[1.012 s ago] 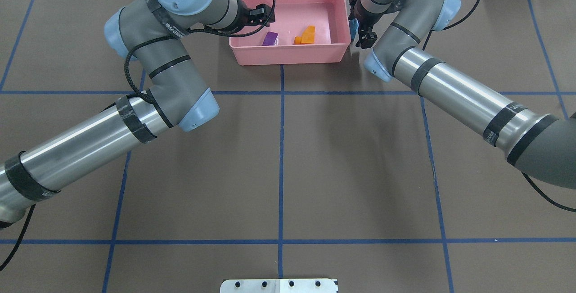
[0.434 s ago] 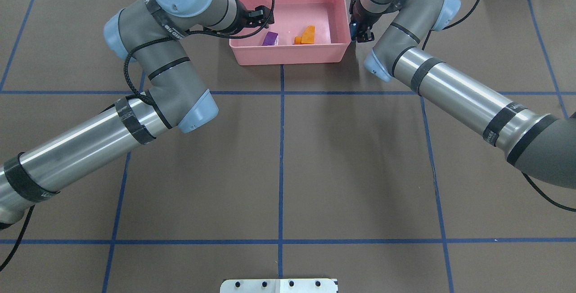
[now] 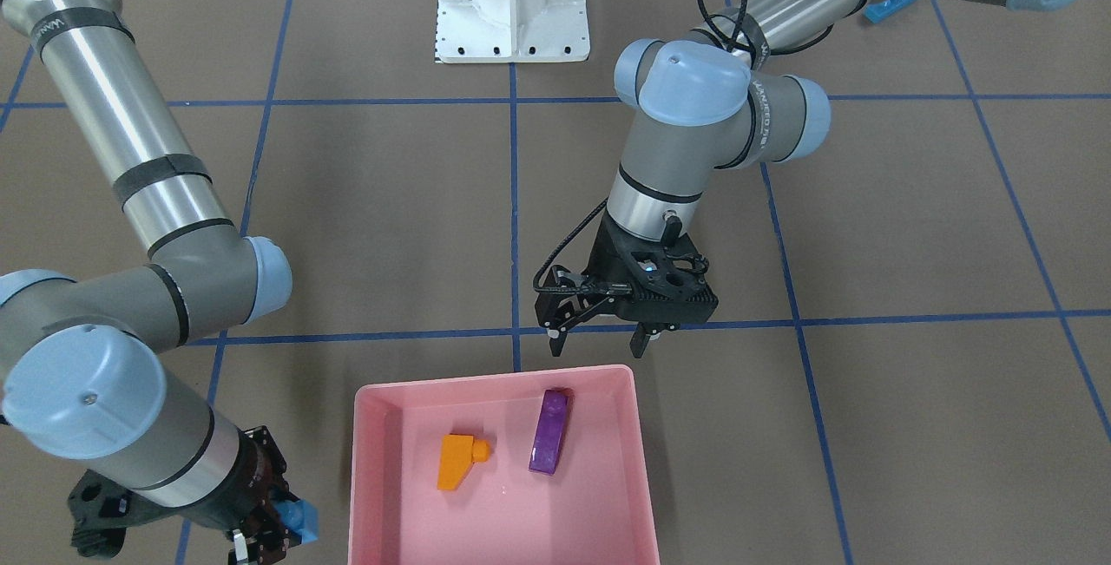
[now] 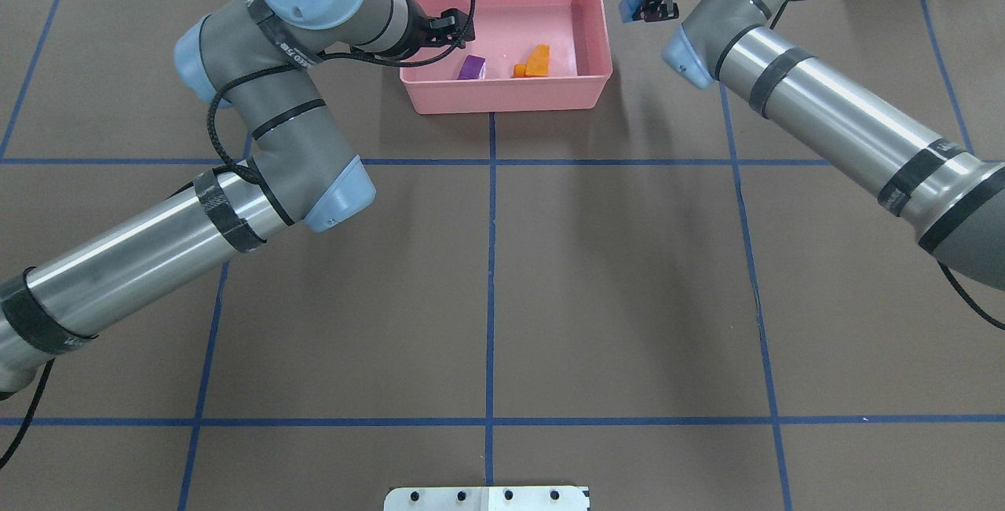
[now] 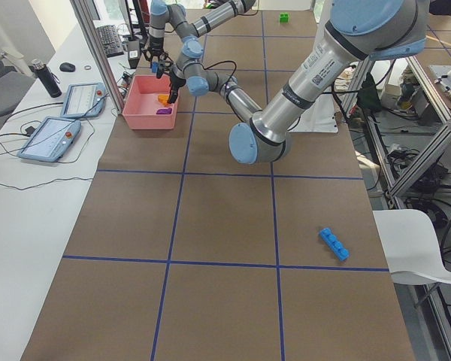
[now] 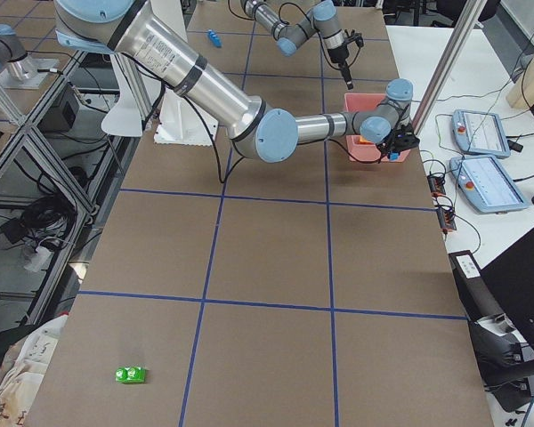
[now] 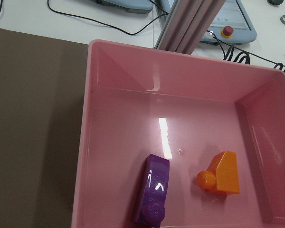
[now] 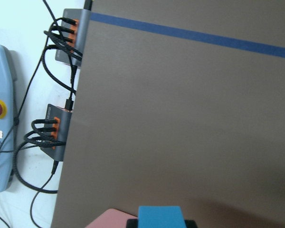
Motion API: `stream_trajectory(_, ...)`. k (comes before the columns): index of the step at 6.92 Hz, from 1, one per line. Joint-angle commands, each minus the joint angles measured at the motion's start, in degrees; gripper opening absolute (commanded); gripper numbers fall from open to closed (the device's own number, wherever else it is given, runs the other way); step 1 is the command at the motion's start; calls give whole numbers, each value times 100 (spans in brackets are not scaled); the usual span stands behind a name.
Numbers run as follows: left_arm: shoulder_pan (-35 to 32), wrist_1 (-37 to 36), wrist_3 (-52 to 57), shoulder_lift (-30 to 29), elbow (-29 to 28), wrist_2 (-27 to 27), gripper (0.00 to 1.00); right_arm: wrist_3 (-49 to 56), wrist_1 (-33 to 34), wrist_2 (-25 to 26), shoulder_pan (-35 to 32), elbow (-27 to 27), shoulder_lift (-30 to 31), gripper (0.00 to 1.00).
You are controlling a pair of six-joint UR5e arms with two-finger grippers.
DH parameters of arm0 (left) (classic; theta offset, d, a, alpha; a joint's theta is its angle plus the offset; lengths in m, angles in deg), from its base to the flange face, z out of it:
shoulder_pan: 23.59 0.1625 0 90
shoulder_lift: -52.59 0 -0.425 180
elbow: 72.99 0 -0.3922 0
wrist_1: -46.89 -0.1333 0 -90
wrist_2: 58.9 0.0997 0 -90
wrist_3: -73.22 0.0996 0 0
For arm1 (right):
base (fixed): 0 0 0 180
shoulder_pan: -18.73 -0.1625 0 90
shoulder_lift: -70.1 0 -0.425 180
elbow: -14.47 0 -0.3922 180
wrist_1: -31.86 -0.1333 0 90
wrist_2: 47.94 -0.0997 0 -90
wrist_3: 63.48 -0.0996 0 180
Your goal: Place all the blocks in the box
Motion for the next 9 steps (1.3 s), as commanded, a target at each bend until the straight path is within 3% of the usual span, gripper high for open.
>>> stream_trajectory(1,-26,-6,417,1524,1401,-406,100,554,466,258,9,144,-497,0)
stream_trajectory(2,-26,-6,681,2299,1975,-592,100,554,457,653,350,144,-709,0)
stream_trajectory(3,-26,-6,988,2907,2381,-716,100,545,448,1353,840,144,-824,0)
stream_trajectory(4,-26,-15,1061,3435,2759,-926,100,545,431,1534,1019,144,-834,11)
stream_trajectory(5,-26,-15,1122,4014,3198,-1007,100,571,431,1605,1117,162,-825,99)
stream_trajectory(8,79,3,2472,6096,4263,-1016,100,1326,448,1510,1057,434,-685,100)
stream_trajectory(9,384,46,2929,6738,4327,-1025,100,1397,474,1327,995,669,-554,100)
